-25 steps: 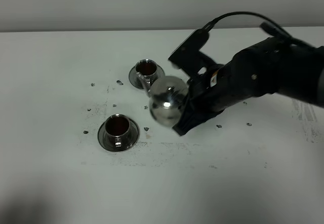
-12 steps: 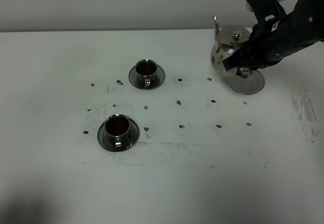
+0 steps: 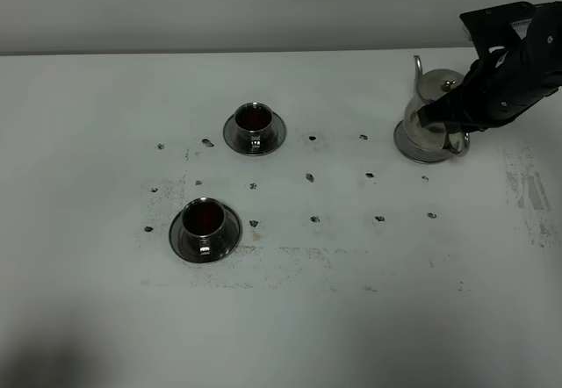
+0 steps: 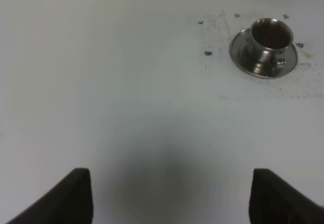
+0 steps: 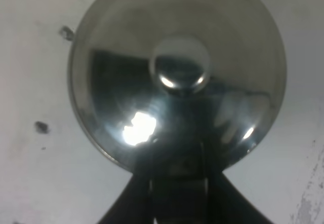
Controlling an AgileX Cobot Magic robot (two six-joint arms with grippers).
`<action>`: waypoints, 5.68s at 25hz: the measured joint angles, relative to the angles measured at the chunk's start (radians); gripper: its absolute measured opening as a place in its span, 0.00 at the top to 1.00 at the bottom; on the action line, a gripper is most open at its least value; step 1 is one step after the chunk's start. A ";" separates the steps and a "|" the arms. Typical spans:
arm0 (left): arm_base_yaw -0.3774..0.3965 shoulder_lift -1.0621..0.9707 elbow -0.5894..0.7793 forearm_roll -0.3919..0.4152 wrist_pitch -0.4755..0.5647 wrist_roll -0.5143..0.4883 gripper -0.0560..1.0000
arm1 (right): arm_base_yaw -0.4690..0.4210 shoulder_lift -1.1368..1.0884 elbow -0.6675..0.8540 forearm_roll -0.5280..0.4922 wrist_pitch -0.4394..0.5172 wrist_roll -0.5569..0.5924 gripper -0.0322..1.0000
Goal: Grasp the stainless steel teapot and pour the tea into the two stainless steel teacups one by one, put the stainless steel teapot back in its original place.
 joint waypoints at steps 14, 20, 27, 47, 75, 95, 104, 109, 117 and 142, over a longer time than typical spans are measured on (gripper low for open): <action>0.000 0.000 0.000 0.000 0.000 0.000 0.35 | -0.001 0.064 -0.001 0.002 -0.079 0.000 0.77; 0.000 0.000 0.000 0.000 0.000 0.000 0.35 | -0.001 0.075 -0.001 0.002 -0.085 0.000 0.77; 0.000 0.000 0.000 0.000 0.000 0.000 0.35 | -0.001 0.079 -0.001 0.002 -0.093 0.000 0.77; 0.000 0.000 0.000 0.000 0.000 0.000 0.35 | -0.001 0.082 -0.004 -0.013 -0.085 0.000 0.43; 0.000 0.000 0.000 0.000 0.000 0.000 0.35 | -0.030 -1.002 0.528 -0.028 0.097 -0.003 0.67; 0.000 0.000 0.000 0.000 0.000 0.000 0.35 | -0.041 -1.722 0.781 0.051 0.393 -0.001 0.78; 0.000 0.000 0.000 0.000 0.000 0.000 0.35 | -0.041 -1.843 0.815 0.039 0.365 0.017 0.78; 0.000 0.000 0.000 0.000 0.000 0.000 0.35 | -0.041 -1.861 0.815 0.033 0.364 0.025 0.78; 0.000 0.000 0.000 0.000 0.000 0.000 0.35 | -0.041 -1.876 0.815 0.025 0.364 0.038 0.79; 0.000 0.000 0.000 0.000 0.000 0.000 0.35 | -0.041 -1.929 0.837 -0.095 0.455 0.277 0.79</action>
